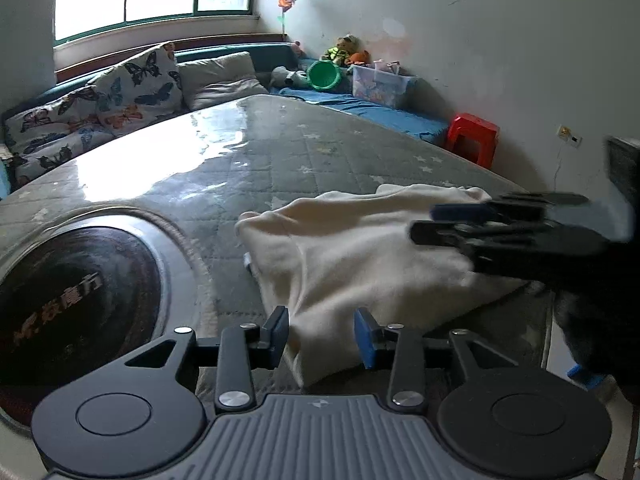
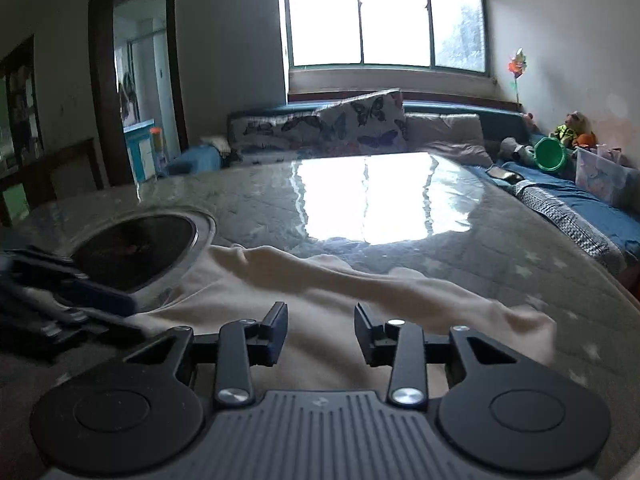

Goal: Fold clothes

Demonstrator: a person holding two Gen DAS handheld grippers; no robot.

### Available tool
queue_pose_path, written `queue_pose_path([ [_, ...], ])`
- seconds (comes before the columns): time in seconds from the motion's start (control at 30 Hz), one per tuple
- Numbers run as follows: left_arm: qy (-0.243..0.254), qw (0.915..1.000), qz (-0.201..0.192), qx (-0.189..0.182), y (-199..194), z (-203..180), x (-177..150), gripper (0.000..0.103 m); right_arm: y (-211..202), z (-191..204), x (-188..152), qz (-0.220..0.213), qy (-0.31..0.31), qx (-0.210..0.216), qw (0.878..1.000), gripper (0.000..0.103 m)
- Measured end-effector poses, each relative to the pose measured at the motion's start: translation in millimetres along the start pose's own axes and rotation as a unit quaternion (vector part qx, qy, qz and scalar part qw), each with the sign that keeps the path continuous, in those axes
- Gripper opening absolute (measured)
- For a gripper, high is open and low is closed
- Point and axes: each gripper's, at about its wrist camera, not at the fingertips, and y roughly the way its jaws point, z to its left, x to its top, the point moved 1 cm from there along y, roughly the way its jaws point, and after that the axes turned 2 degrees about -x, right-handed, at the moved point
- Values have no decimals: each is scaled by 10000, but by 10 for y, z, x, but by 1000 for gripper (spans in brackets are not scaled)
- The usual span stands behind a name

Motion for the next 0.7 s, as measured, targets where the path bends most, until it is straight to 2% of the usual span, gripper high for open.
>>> queue_pose_path([
  [0.13,-199,9993,-88,292,-226,183,-82,44,231,90,68,266,-147,11,9995,51],
  [0.2,-290,9981,-162,527,-366,296,-136,45,188,159,107,164,-227,40,9996,55],
  [0.3,-492,9947,-243,866,-578,501,-229,48,94,275,177,-38,-337,108,9994,72],
  [0.37,-619,9921,-270,1053,-691,625,-286,48,62,397,240,-152,-422,228,9987,74],
  [0.43,-743,9889,-292,1253,-802,749,-346,49,74,556,298,-209,-521,415,9976,85],
  [0.5,-844,9853,-297,1452,-903,856,-408,54,85,714,357,-267,-619,602,9959,86],
  [0.6,-929,9797,-278,1756,-1060,988,-506,56,158,969,414,-254,-803,866,9927,93],
  [0.7,-1023,9735,-225,2032,-1244,1122,-607,57,261,1222,441,-178,-988,1109,9887,94],
])
